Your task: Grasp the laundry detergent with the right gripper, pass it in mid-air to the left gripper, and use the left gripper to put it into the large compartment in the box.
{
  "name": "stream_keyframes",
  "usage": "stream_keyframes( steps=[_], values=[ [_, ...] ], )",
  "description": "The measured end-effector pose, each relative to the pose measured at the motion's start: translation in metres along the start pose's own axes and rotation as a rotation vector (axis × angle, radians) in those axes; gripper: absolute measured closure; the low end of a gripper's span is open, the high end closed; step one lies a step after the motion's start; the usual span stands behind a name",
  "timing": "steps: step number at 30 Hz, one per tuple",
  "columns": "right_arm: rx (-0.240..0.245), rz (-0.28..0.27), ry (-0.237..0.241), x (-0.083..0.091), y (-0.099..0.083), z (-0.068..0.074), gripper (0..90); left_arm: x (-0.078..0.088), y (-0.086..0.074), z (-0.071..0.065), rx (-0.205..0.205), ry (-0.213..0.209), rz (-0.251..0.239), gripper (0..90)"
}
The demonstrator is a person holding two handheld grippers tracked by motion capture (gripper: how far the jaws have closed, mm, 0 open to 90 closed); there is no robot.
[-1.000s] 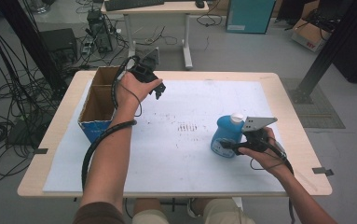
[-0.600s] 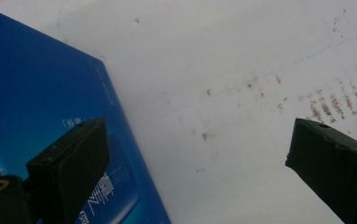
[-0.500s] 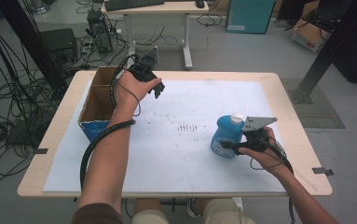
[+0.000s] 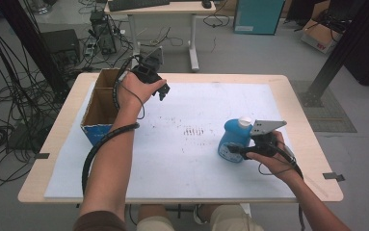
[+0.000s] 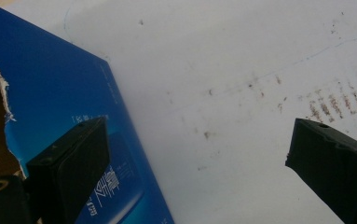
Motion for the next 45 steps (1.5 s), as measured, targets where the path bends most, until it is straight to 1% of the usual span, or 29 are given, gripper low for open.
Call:
stream_keyframes(
  steps=[9,14,24,33,38,40,45],
  values=[
    [0.004,-0.002,0.0,-0.0001,0.0002,-0.0003,43.1,0.0004,-0.0013,-0.0006,0.003,-0.004,-0.001,6.1],
    [-0.002,-0.003,0.0,-0.0001,0.0,0.0,43.2,0.0016,-0.0008,-0.0012,-0.004,0.0,0.004,6.1],
    [0.0,-0.001,0.001,0.0001,-0.0005,0.0,43.2,0.0042,0.0011,-0.0038,-0.004,0.0,-0.01,6.2],
    [0.001,-0.001,0.003,0.0001,-0.0004,-0.0002,43.3,0.0045,0.0006,-0.0026,-0.005,0.003,-0.012,6.1],
    [-0.004,-0.003,0.001,0.0,-0.0002,0.0001,43.3,0.0066,-0.0002,-0.0035,-0.008,-0.001,-0.006,6.1],
    [-0.005,-0.004,0.001,0.0,-0.0002,0.0003,43.3,0.0074,0.0003,-0.004,-0.006,0.002,-0.014,6.1],
    [-0.004,-0.004,0.001,0.0,-0.0001,0.0002,43.3,0.009,0.0002,-0.005,-0.015,0.002,-0.012,6.1]
  ],
)
Point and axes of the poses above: each handheld gripper's, and its own axes: x roughly backward along the jaws, y roughly out of its top, z roughly to its left, the point moved 8 cm from there along -x, roughly forward along the jaws, and after that the axes turned 12 degrees about z, right-handed, at the moved point
